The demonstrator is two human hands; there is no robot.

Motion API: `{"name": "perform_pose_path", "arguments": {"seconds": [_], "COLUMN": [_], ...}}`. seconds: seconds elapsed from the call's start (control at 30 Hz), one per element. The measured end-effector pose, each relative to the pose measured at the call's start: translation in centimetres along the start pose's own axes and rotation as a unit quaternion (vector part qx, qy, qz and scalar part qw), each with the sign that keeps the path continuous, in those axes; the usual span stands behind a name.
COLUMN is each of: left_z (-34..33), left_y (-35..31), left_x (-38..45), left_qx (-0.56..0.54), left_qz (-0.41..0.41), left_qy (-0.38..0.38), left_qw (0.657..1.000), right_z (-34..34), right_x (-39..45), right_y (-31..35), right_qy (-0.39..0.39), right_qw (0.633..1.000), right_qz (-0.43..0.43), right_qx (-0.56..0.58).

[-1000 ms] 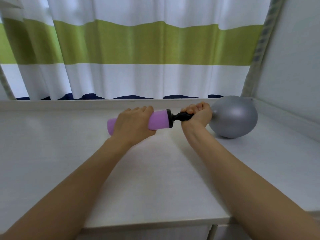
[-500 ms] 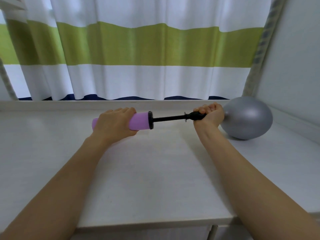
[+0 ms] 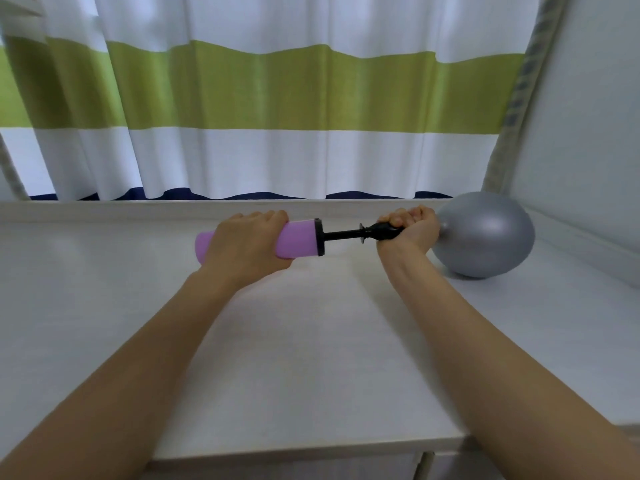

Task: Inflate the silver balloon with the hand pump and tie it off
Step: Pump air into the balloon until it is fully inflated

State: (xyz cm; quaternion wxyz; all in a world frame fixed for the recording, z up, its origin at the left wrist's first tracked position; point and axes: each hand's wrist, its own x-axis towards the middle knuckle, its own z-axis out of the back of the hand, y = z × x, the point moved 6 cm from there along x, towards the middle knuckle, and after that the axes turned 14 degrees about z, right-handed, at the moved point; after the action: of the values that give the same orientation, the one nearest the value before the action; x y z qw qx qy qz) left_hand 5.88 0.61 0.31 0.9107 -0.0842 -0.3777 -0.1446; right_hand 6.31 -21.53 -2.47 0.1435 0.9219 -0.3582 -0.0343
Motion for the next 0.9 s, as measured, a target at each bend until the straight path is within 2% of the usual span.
{"name": "perform_pose_path", "arguments": {"seconds": [0.2, 0.43, 0.57, 0.9], "left_z": [-0.5, -0.7, -0.8, -0.5], "left_y": [-2.6, -2.0, -0.2, 5.8], "left_x": [-0.5, -0.4, -0.4, -0.3], "left_qx": [-0.011, -0.03, -0.023, -0.016], "left_qz": [0.004, 0.01, 0.009, 0.072], "left_qy": [0.016, 0.028, 0.032, 0.049], "left_qw": [1.0, 0.999, 0.999, 0.996], "right_z": [-0.4, -0.9, -0.5, 0.7], "right_x": [-1.4, -0.9, -0.1, 1.7], "right_y": [-1.4, -1.0, -0.1, 1.9], "right_qy": [0.017, 0.05, 0.035, -0.014], "right_qw": [1.0, 0.998, 0.999, 1.0], "right_qz": [-0.017, -0.026, -0.012, 0.02], "right_qx": [-0.019, -0.032, -0.026, -0.004]}}
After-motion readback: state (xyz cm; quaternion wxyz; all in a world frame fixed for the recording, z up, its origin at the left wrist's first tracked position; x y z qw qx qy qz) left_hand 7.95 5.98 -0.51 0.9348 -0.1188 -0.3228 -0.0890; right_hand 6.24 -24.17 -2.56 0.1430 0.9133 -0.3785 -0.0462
